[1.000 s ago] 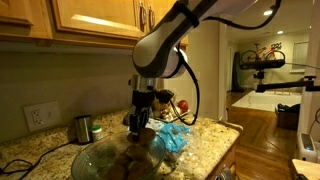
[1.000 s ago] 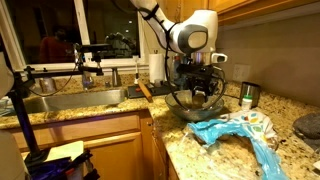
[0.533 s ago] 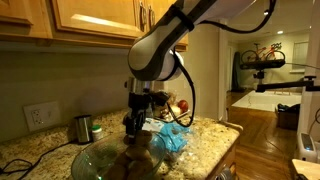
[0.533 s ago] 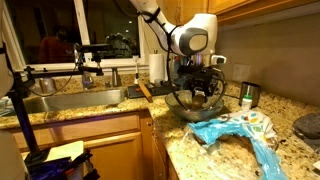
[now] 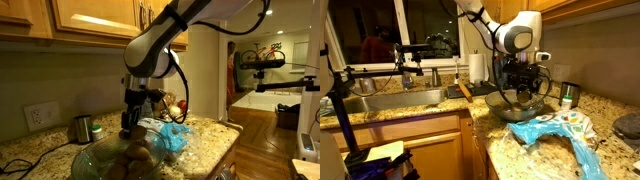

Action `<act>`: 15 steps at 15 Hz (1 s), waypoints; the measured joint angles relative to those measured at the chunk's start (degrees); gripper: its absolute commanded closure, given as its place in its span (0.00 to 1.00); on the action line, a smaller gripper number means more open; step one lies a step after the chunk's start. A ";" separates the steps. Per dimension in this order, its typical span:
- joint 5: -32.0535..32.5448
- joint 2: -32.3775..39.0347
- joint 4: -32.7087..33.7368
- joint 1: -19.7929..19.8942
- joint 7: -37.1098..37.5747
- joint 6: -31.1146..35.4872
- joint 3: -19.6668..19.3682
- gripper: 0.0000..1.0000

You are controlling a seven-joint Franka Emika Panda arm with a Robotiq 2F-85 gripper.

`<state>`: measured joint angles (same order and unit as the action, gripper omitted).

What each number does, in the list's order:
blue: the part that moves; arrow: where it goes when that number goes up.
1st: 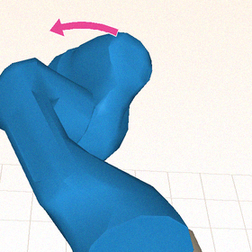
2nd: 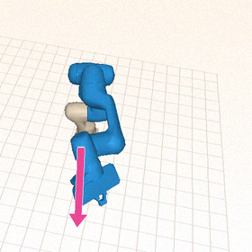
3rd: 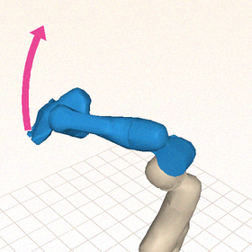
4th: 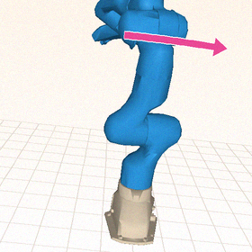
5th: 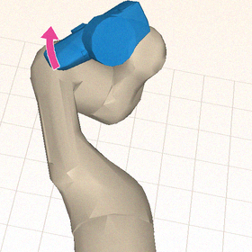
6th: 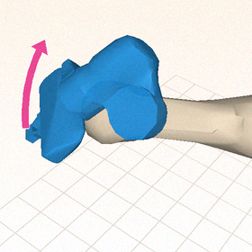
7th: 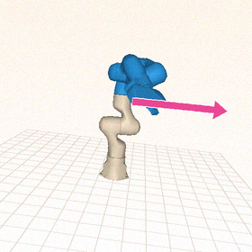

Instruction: Move one potato from the plastic to the glass bowl

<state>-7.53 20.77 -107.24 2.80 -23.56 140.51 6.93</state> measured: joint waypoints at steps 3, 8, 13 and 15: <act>-0.01 0.74 1.64 0.79 -0.87 -0.02 -0.17 0.63; -0.02 3.01 3.45 1.76 -1.42 -0.41 -0.23 0.63; -0.02 4.82 4.63 1.85 -1.42 -0.73 -0.23 0.01; -0.02 5.01 5.18 1.86 -1.42 -0.89 -0.23 0.00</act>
<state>-7.55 25.78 -102.06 4.65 -24.98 139.62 6.70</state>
